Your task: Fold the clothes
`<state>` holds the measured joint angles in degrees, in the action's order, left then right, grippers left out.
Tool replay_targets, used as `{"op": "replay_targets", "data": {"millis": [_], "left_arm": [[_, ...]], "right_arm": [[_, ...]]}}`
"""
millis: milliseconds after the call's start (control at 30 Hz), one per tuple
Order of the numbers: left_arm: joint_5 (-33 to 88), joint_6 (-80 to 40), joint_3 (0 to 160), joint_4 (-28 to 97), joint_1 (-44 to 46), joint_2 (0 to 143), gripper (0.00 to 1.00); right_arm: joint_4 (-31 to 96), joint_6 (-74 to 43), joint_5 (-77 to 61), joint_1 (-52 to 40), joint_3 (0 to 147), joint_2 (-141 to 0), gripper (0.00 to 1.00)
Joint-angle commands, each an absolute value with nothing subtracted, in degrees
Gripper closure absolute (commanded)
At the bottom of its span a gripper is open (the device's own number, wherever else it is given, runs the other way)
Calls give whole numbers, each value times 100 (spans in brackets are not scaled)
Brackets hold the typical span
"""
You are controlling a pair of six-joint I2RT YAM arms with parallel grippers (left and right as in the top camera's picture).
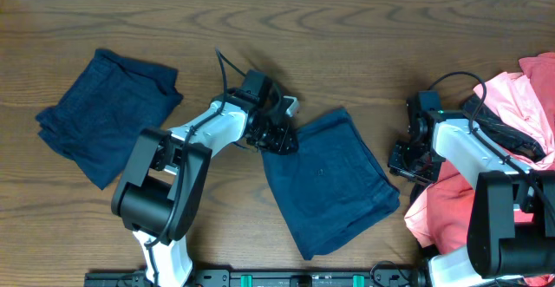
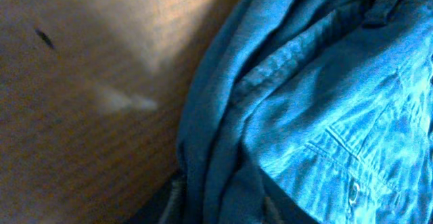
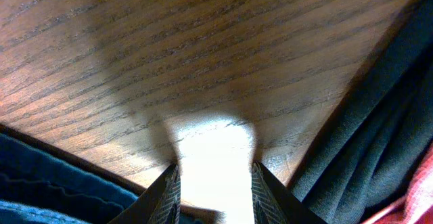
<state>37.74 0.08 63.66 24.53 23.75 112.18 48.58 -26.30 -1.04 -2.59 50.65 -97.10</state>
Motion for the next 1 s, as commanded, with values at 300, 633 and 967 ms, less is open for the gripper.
{"op": "replay_targets", "data": {"millis": [300, 633, 967], "left_arm": [[3262, 106, 6259, 2746, 2014, 11316, 94], [2338, -156, 6923, 2779, 167, 9588, 94], [978, -528, 7052, 2438, -2086, 8602, 94]], "right_arm": [[4910, -2307, -64, -226, 5041, -9719, 67], [4910, -2307, -67, -226, 5041, -9719, 66], [4910, -2309, -69, -226, 5041, -9719, 66]]}}
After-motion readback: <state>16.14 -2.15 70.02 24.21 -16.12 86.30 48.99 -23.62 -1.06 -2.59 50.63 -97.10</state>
